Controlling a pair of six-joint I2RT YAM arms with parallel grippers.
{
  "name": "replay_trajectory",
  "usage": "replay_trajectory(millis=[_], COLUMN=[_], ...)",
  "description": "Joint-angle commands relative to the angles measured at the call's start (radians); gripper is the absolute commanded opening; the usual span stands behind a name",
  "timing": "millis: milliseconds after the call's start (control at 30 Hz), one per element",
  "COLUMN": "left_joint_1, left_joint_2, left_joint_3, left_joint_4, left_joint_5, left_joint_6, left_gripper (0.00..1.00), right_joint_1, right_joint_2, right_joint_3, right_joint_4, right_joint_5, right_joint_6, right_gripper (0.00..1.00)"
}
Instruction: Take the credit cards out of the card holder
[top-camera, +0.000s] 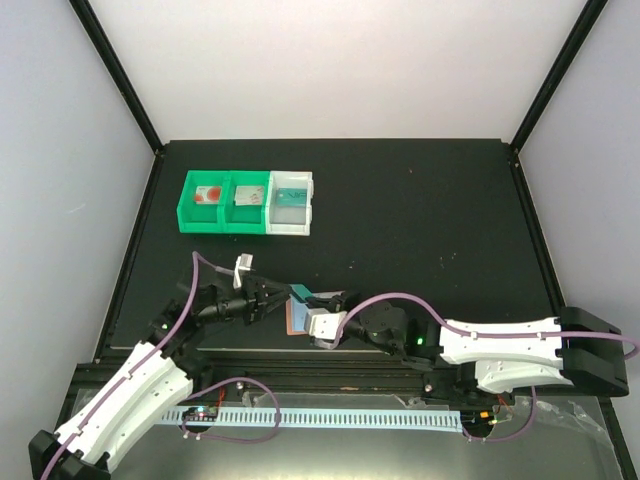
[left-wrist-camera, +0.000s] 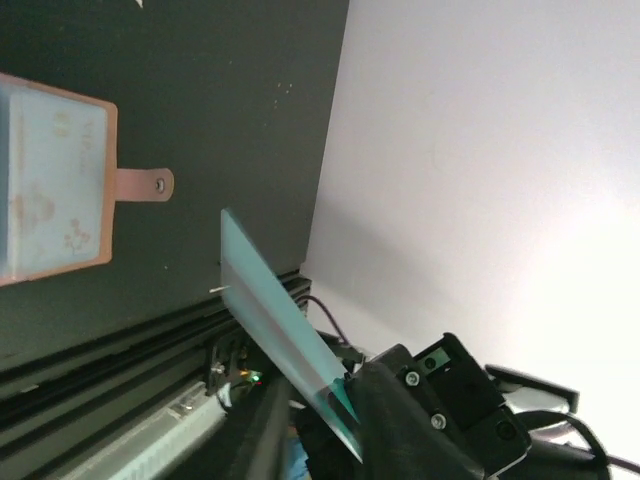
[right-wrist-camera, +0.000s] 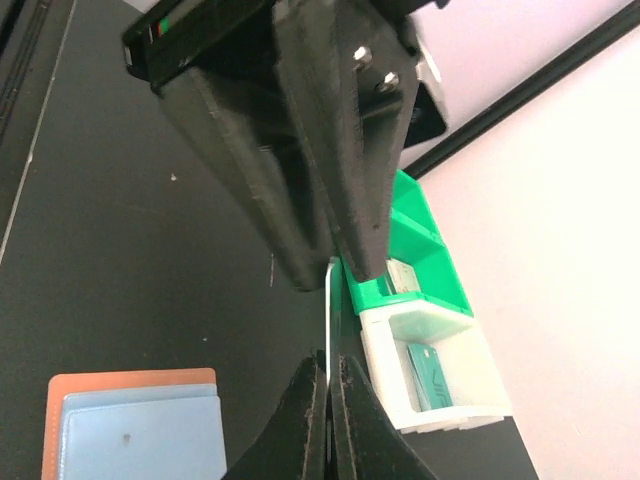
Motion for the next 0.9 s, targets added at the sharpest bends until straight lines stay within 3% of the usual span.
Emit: replay_trajectory(millis=[0, 100, 233, 567, 700, 867], left_joint_1=[0.002, 0.005, 0.007, 0.013, 0.013, 0.014], left_joint_2=[-0.027, -0.046, -0.055, -0.026, -0.039, -0.126], left_joint_3=[0.039, 0.061, 0.084, 0.142, 0.13, 0.074], left_joint_4=[-0.017, -0.033, -0.022, -0.018, -0.014, 0.142], left_joint_5=[-0.052, -0.11, -0.137, 0.007, 0.036, 0.055], left_joint_6=[0.021, 0.077, 0.201, 0.465, 0.467, 0.373], left_gripper=[0.37, 0.57, 0.74, 0.77, 0.78, 0.75], right_joint_1=[0.012, 0.012, 0.011, 0.011, 0.011, 0.01], right_joint_2=[-0.032, -0.046, -0.039, -0.127, -0.196, -0.254], right_joint_3=[-0.004, 0.038, 0.114, 0.198, 0.2, 0.167], right_joint_4=[0.043, -0.011, -0.147, -0.348, -0.338, -0.248], right_joint_5=[0.075, 0.111, 0.118, 0.158, 0.17, 0.159], right_joint_6=[0.04, 0.226, 0.46, 1.049, 1.186, 1.386], right_gripper=[0.01, 0.01, 0.01, 0.01, 0.01, 0.01])
